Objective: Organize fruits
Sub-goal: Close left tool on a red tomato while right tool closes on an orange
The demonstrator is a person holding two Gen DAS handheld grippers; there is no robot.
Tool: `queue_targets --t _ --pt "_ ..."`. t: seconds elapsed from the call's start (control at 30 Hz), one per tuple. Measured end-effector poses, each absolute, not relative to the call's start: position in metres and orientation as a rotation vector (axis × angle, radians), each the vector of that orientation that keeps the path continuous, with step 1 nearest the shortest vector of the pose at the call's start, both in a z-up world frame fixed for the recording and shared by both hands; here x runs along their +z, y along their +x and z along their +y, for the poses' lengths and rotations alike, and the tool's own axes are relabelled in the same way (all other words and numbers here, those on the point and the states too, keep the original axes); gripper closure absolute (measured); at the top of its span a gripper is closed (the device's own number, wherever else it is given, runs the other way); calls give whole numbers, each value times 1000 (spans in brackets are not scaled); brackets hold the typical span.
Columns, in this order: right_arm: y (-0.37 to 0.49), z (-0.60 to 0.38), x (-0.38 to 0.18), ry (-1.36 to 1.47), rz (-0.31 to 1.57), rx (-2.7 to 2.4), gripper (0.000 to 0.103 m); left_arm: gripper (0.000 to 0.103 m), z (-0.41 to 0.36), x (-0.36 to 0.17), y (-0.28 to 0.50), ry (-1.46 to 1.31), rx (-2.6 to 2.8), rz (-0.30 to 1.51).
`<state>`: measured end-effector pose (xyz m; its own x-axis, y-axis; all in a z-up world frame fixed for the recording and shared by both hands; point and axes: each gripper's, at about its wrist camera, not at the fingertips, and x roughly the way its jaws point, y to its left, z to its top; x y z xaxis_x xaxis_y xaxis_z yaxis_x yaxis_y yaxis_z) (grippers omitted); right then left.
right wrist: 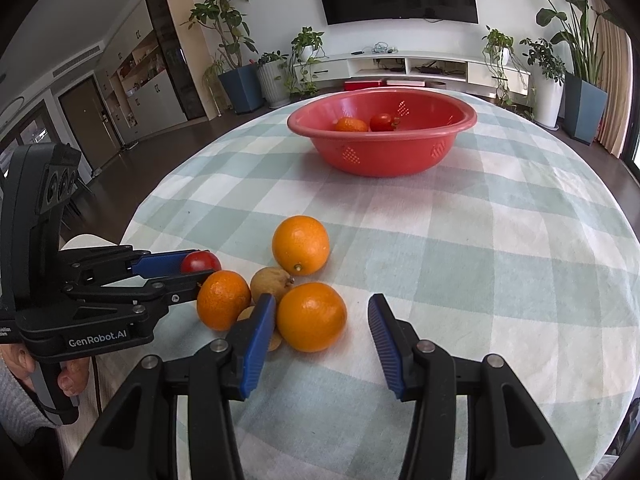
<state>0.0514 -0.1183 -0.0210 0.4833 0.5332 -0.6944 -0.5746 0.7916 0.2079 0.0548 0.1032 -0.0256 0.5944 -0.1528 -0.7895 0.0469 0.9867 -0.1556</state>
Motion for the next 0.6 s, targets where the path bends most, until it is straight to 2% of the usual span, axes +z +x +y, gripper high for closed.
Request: queue_targets --t 0.4,0.53,0.6 --pt "54 -120 -23 -34 837 681 53 67 103 -26 55 -123 -116 928" --pt "55 -118 -23 -29 843 691 63 67 104 -28 56 -130 -117 928" --pt "55 -118 -23 -28 842 690 63 67 104 -28 57 -129 -117 927"
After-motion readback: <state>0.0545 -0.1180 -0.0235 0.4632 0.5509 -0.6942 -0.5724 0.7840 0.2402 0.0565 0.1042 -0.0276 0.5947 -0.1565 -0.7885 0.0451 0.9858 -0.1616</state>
